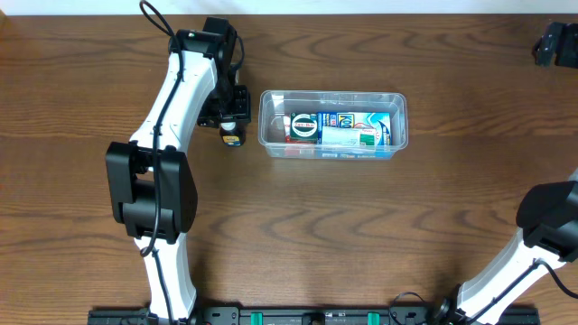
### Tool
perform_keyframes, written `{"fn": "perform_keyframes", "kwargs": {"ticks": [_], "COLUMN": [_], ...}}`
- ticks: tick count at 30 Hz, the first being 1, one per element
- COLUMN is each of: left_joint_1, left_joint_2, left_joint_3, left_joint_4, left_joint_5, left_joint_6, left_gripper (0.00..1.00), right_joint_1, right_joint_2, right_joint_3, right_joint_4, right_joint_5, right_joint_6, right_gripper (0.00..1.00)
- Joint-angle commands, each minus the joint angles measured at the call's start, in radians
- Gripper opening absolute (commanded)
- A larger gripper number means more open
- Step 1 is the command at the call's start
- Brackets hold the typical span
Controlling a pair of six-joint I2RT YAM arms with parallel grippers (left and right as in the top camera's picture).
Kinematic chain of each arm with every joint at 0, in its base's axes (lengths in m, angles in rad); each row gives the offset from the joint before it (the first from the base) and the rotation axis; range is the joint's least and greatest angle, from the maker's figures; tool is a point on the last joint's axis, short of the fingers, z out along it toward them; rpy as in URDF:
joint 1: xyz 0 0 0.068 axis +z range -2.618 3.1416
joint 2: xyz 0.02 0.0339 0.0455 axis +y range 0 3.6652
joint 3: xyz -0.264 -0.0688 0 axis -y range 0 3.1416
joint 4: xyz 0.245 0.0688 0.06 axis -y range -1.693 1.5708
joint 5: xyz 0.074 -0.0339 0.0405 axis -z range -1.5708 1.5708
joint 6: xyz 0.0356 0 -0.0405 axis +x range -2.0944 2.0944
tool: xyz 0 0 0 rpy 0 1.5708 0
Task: Pack container
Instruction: 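Grasp the dark bottle by its neck with the left gripper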
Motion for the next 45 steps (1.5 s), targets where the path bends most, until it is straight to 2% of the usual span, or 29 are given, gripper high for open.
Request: {"fn": "perform_keyframes", "kwargs": {"ticks": [1,7,15,25,33,37,40,42,45], "left_joint_1": [0.002,0.002,0.002,0.002,-0.029,-0.073,-0.119,-0.148,-0.172], "left_joint_2": [-0.013,-0.013,-0.014,-0.038,-0.092,-0.123,-0.142,-0.155,-0.173], "left_joint_3": [-0.013,-0.017,-0.017,0.050,0.132,0.135,0.135,0.135,0.135], "left_joint_4": [0.006,0.014,0.017,-0.047,-0.078,-0.068,-0.064,-0.055,-0.040], "left_joint_5": [-0.005,-0.005,-0.005,-0.005,-0.005,-0.006,-0.106,-0.198,-0.247], "left_joint_6": [0.010,0.010,0.010,0.013,0.161,0.285,0.340,0.339,0.338], "left_gripper": [0.59,0.35,0.25,0.24,0.24,0.24,0.24,0.23,0.22], "right_joint_1": [-0.004,-0.004,-0.004,-0.004,-0.004,-0.004,-0.004,-0.004,-0.004], "right_joint_2": [-0.011,-0.011,-0.011,-0.011,-0.011,-0.011,-0.011,-0.011,-0.011], "right_joint_3": [0.010,0.010,0.010,0.010,0.010,0.010,0.010,0.010,0.010], "right_joint_4": [-0.001,-0.001,-0.001,-0.001,-0.001,-0.001,-0.001,-0.001,-0.001], "right_joint_5": [-0.001,-0.001,-0.001,-0.001,-0.001,-0.001,-0.001,-0.001,-0.001], "right_joint_6": [0.011,0.011,0.011,0.011,0.011,0.011,0.011,0.011,0.011], "right_gripper": [0.99,0.99,0.99,0.99,0.99,0.99,0.99,0.99,0.99]}}
